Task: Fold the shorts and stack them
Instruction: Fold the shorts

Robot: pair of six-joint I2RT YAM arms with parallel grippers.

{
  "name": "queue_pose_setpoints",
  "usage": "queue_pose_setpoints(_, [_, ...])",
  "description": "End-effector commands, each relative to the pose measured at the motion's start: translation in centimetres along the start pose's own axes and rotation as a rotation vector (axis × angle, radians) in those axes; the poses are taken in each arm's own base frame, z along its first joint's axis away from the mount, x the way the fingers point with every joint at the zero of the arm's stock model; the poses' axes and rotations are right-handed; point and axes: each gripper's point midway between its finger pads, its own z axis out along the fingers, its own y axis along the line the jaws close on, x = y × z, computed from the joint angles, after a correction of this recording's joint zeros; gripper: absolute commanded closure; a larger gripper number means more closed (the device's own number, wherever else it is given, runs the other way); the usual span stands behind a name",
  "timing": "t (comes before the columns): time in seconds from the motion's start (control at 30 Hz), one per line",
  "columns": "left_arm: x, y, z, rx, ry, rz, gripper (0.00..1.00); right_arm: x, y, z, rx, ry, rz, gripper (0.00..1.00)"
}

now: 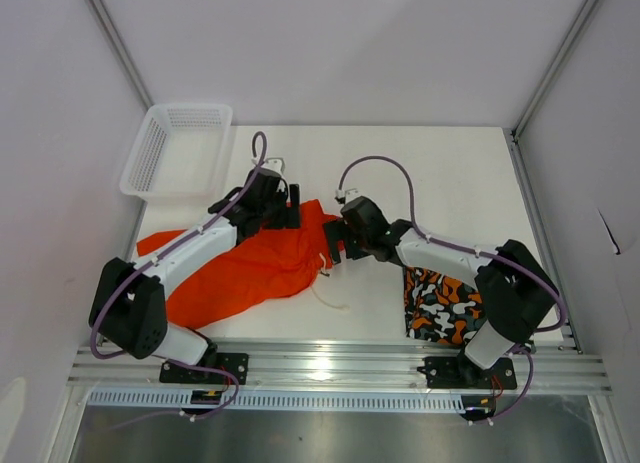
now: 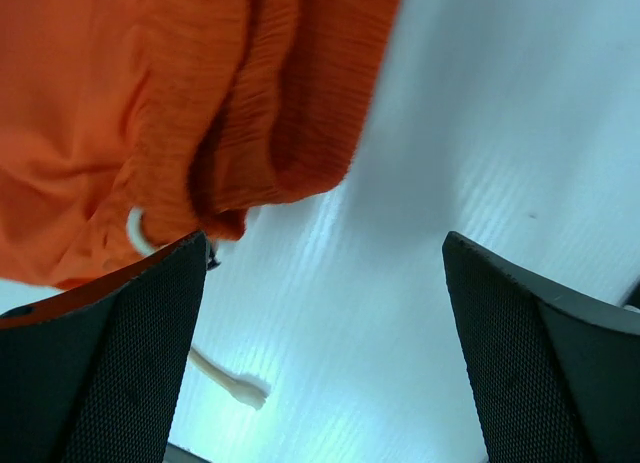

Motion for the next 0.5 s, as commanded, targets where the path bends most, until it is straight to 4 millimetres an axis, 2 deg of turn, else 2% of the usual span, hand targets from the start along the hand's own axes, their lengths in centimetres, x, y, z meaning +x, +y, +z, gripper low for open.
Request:
queue_pose_setpoints(0.0, [-1.2, 0.1, -0.1, -0.018, -0.064, -0.061, 0.19, -1.2, 2.3, -0.1, -0.024, -0.060, -0.163, 0.00])
queue_pose_setpoints(0.1, [-1.6, 0.0, -0.8, 0.005, -0.073, -0.091, 0.19, -1.6, 3.6, -0.1, -0.061, -0.097, -0.193, 0.00])
queue_pose_setpoints(0.23, [-2.2, -0.2, -3.1, 0.042, -0.110, -0.094, 0.21, -2.4, 4.1, -1.1, -0.101, -0.158, -0.199, 0.00])
queue_pose_setpoints(0.27, [-1.7, -0.2, -3.3, 0.050, -0.103, -0.084, 0.20, -2.2, 3.9, -1.2, -0.101, -0.159, -0.198, 0.01])
queue_pose_setpoints(0.33, [-1.0, -0.6, -4.3, 0.084, -0.103, -0.076, 0.22, -3.1, 3.0, -1.8, -0.084, -0.187, -0.156, 0.01])
queue_pose_setpoints(0.4, [0.7, -0.5, -4.5, 0.084, -0.080, -0.063, 0.24, -3.8, 1.2, -2.1, -0.079, -0.215, -0.067, 0.07])
queue_pose_setpoints(0.47, [2.0, -1.0, -5.0, 0.097, -0.069, -0.046, 0.24, -4.2, 0.5, -2.8, -0.133, -0.242, 0.010, 0.21])
